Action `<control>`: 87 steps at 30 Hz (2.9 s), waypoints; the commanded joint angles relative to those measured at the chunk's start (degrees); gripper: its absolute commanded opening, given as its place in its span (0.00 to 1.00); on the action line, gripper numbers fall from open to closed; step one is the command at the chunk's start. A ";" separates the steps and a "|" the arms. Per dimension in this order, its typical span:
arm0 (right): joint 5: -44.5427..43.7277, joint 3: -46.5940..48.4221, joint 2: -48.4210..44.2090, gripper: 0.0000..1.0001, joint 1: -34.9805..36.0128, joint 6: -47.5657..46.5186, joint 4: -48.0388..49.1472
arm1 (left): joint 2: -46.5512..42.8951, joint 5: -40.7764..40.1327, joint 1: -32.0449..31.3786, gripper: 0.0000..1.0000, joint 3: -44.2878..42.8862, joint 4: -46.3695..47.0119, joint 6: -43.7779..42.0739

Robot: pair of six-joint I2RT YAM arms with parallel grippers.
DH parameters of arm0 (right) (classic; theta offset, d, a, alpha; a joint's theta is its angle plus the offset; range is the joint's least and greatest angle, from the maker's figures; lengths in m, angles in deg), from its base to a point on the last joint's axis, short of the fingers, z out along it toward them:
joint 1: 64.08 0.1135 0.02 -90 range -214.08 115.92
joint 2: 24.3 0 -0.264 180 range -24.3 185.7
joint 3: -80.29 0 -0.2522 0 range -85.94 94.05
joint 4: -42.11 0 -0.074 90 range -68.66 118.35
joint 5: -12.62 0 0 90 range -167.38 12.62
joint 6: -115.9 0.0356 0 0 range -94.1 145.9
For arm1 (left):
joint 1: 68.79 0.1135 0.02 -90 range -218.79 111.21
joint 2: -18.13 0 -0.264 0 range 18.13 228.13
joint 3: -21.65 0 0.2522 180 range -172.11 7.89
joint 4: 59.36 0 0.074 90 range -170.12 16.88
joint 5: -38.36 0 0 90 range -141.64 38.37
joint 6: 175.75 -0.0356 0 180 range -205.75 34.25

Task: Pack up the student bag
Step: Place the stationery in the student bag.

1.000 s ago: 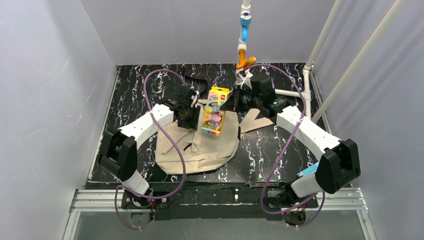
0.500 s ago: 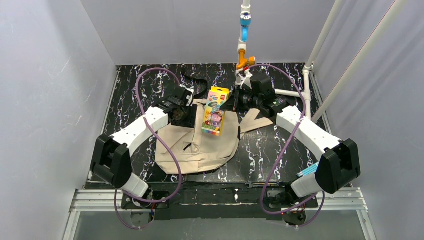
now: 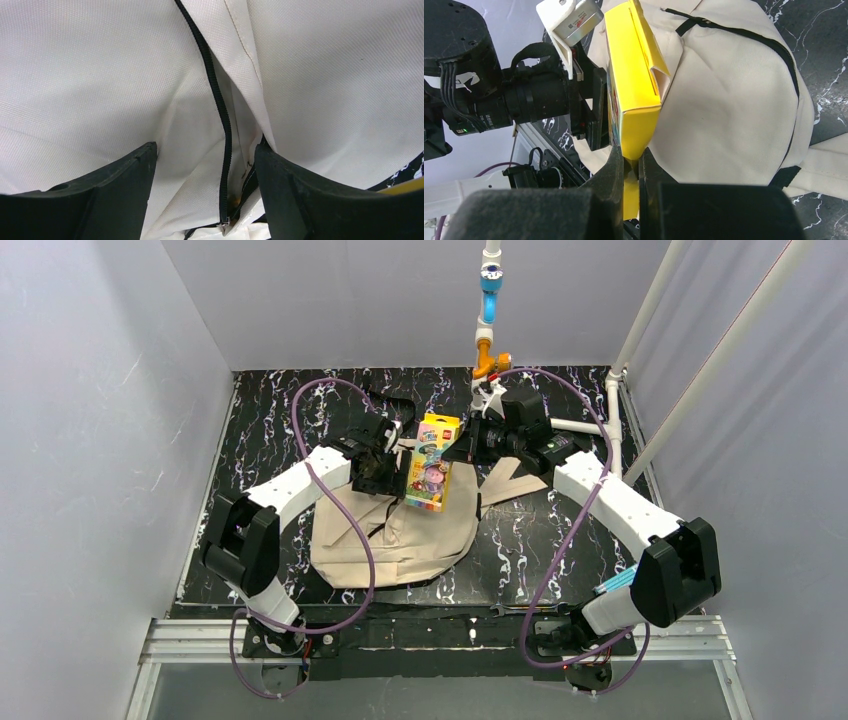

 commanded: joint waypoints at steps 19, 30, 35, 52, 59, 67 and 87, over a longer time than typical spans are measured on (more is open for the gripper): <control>-0.73 2.32 0.17 0.01 0.36 3.74 7.63 | -8.61 -16.70 -3.82 0.00 1.69 0.31 -4.52; -16.05 0.32 5.66 0.01 3.36 19.81 16.15 | -21.93 -6.55 -2.38 0.00 16.11 19.28 3.41; -18.74 -1.33 9.90 0.01 5.26 28.10 18.28 | -23.62 -5.44 -2.19 0.00 18.27 22.48 4.78; -9.30 -14.15 14.79 0.01 13.51 27.85 50.25 | -25.44 0.78 -0.63 0.00 16.29 19.64 -5.52; 8.46 -13.20 12.84 0.01 13.22 23.56 36.45 | -24.69 -3.68 0.04 0.00 15.11 17.10 -6.80; 19.18 -4.20 19.42 0.01 11.59 18.95 19.21 | -23.93 -3.58 0.22 0.00 14.59 16.65 -7.60; 14.44 -4.97 22.13 0.01 12.75 18.71 15.95 | -12.15 -13.69 1.55 0.25 4.84 8.14 4.09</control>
